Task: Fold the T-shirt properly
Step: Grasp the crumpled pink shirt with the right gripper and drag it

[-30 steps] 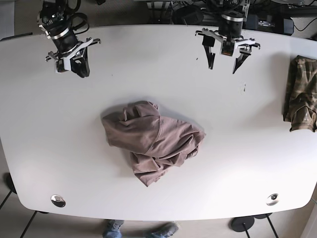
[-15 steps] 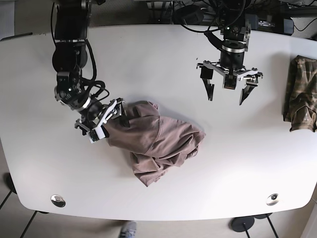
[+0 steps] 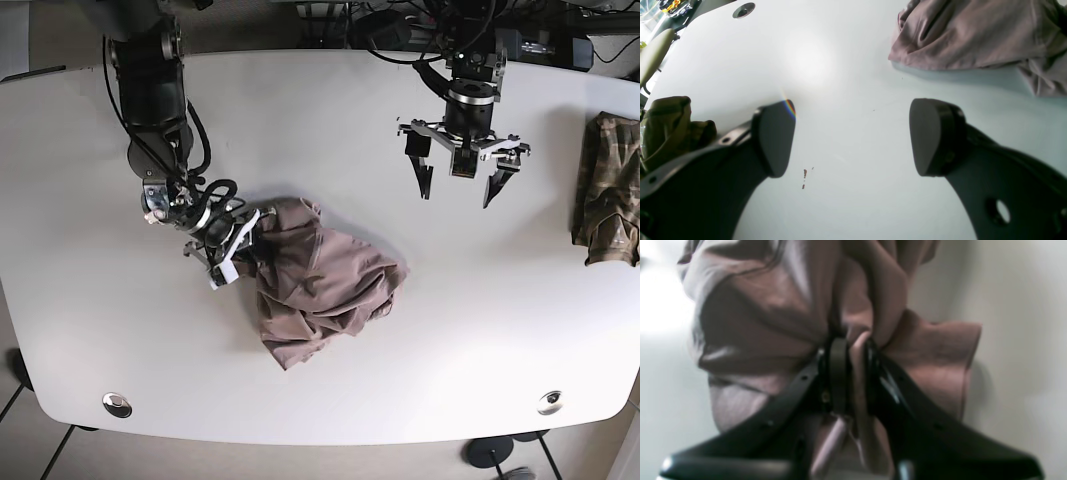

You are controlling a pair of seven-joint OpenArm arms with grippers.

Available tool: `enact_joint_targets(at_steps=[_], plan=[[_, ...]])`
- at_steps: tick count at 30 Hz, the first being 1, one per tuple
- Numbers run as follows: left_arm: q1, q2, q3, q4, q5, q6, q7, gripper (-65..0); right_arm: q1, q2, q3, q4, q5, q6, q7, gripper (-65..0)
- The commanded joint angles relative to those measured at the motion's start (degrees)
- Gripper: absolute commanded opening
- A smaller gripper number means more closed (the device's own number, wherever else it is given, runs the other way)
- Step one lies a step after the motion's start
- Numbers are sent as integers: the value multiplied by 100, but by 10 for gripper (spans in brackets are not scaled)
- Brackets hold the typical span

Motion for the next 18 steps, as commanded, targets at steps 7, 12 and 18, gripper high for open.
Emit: enact_joint_targets(at_steps=[7,12,18], plan=[[-9,-18,-5,-144,-22,49,-136,-149,-2335,70,1473,2876,-42,73,-712,-626],[17,-18,-14,-205,-22,14,-145,-149,-3451,237,1957,3887,2,91,-720,-579],[8,35,-268,-214,-31,-452,-145,-150,-3856,263,1526,5091,-33,91,-720,-179]])
